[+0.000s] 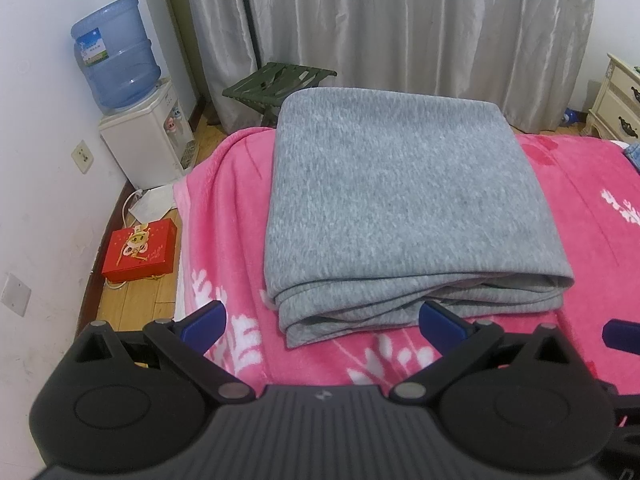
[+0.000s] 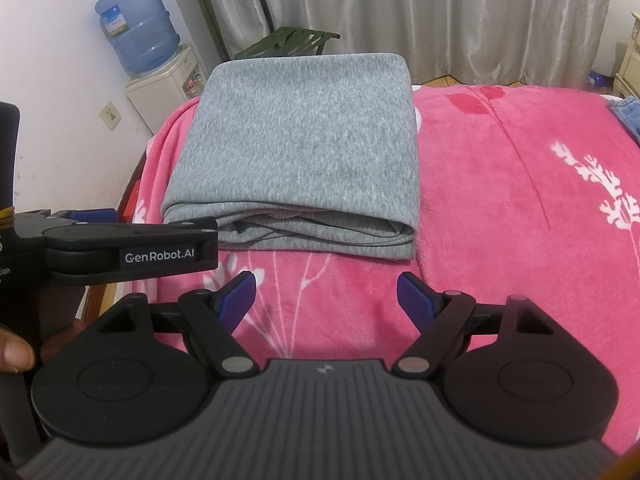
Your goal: Fold clothes
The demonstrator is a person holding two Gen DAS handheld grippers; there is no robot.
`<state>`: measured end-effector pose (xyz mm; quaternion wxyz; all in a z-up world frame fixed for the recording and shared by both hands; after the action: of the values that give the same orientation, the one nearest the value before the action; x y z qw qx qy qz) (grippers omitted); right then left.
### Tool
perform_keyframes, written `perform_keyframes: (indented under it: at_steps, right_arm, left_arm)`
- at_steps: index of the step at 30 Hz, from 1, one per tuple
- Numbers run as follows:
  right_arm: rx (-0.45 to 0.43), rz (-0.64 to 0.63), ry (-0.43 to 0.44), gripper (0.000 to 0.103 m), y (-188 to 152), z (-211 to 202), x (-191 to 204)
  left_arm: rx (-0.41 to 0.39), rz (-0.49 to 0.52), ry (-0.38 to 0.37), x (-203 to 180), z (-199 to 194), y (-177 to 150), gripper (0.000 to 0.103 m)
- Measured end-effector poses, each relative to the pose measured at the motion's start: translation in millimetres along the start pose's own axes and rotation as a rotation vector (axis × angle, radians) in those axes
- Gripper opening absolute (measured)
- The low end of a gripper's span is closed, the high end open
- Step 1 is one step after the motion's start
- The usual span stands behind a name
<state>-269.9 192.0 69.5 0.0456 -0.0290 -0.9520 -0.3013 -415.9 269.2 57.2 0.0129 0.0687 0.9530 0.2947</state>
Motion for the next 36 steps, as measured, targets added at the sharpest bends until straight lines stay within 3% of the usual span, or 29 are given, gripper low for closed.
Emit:
perform_keyframes:
  at_steps: [36]
  right_arm:
    - [0.005, -0.009, 0.000, 0.078, 0.8, 1.4, 2.0]
  left_arm:
    - [0.001, -0.006, 0.008, 3.4, 0.9, -0.8, 0.103]
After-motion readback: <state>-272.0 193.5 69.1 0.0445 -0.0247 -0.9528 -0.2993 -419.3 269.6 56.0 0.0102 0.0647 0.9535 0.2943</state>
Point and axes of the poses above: each gripper's, at about its wrist camera, not at the fingertips, and z roughly the way its jaws point, x to its left, y to its top, the point moved 1 cm from there along z, roughly the way its jaws point, and after that the axes turned 8 degrees about -z, right-handed, at the moved point
